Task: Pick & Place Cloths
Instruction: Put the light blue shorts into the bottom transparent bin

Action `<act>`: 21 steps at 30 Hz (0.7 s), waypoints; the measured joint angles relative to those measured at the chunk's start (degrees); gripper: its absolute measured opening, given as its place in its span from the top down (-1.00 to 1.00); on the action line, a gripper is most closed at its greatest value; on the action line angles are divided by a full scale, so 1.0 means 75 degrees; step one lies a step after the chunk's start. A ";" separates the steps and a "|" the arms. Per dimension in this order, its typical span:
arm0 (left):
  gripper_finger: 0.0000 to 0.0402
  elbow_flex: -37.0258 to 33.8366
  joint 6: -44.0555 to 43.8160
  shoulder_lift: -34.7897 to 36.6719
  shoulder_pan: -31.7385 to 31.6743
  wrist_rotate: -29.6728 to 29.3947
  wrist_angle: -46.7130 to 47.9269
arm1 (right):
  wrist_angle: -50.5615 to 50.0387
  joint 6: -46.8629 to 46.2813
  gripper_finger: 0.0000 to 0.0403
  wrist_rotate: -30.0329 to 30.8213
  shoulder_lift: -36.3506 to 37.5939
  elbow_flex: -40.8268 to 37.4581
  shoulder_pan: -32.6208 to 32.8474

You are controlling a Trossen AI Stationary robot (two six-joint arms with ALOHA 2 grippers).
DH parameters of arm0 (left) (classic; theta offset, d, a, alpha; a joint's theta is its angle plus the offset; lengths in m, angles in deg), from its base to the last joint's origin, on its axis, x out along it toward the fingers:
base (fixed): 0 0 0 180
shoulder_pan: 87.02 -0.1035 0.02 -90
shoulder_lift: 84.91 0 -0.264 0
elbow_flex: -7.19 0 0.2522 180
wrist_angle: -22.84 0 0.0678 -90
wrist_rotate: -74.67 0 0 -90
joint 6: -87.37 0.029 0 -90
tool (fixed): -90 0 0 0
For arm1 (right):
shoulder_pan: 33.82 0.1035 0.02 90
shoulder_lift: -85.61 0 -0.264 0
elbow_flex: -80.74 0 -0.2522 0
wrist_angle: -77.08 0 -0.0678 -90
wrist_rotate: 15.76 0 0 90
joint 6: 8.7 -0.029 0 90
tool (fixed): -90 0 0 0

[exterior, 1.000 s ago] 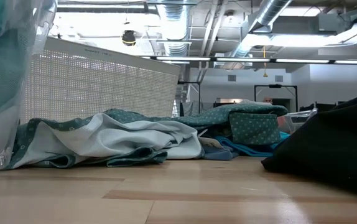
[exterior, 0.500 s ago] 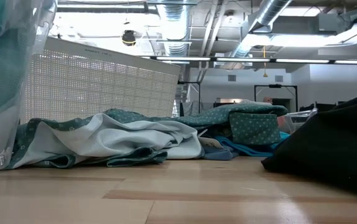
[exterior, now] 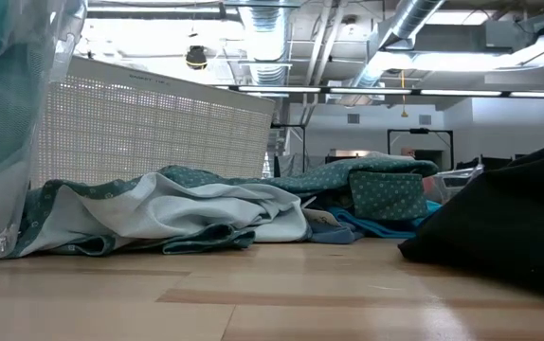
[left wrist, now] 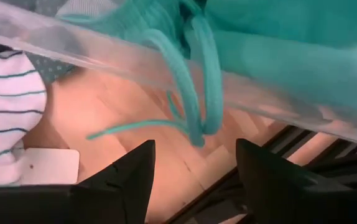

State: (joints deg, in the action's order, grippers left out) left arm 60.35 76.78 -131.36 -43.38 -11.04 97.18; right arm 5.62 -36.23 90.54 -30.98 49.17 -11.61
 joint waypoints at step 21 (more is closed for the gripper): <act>1.00 0.0948 -0.0917 0.0094 0.0000 -0.0119 -0.0612 | 0.0059 0.0113 -0.24 0.0028 0.0079 0.0007 -0.0224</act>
State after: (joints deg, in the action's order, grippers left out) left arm 67.45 69.90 -130.65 -43.38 -11.93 92.59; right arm 6.06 -35.38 90.75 -30.38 49.22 -13.30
